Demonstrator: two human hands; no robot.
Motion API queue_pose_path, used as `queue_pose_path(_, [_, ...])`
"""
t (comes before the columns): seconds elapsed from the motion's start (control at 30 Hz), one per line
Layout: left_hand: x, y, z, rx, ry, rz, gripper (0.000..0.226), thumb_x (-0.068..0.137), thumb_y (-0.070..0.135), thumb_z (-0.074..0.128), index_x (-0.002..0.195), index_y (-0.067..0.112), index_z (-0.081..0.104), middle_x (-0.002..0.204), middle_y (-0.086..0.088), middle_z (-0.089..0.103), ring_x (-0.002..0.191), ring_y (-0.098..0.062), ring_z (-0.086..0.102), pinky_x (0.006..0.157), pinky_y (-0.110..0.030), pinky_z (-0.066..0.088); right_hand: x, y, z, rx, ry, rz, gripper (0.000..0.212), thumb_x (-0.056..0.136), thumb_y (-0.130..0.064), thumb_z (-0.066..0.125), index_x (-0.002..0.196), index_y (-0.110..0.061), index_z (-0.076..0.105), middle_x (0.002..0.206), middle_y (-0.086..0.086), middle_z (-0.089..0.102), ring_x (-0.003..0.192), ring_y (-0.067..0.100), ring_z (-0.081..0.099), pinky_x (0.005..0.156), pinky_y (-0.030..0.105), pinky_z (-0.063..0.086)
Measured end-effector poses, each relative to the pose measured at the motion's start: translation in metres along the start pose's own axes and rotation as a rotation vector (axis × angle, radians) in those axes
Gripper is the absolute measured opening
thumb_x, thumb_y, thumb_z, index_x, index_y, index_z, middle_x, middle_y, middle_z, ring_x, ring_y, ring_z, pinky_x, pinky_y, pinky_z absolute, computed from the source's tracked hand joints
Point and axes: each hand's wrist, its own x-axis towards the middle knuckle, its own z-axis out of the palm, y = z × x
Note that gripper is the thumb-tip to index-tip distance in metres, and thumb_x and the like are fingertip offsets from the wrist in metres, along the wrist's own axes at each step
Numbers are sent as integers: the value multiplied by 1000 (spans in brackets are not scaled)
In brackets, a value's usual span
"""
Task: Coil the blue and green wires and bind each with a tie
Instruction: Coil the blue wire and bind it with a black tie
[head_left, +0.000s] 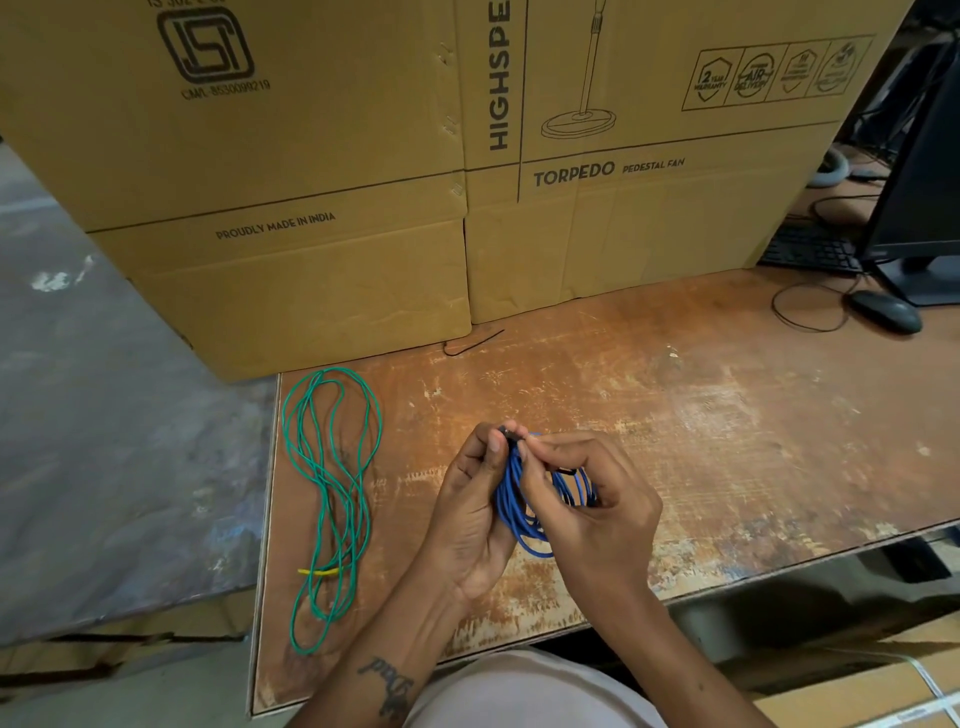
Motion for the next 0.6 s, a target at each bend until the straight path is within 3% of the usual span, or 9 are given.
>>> queue_pose_path(0.4, [2, -2, -2, -1, 19, 22, 34, 77, 21, 85, 97, 9, 60, 99, -2, 67, 91, -13, 68, 82, -27, 59, 0, 0, -1, 11, -26, 37, 12, 84, 3, 86, 90, -4, 78, 92, -2, 77, 93, 11, 75, 81, 26, 57])
queue_pose_path(0.6, [-4, -2, 10, 28, 59, 42, 5, 90, 10, 57, 92, 6, 56, 89, -3, 68, 77, -14, 73, 69, -26, 60, -1, 2, -2, 22, -19, 78, 13, 84, 2, 87, 89, -6, 78, 91, -4, 77, 92, 12, 75, 80, 29, 59])
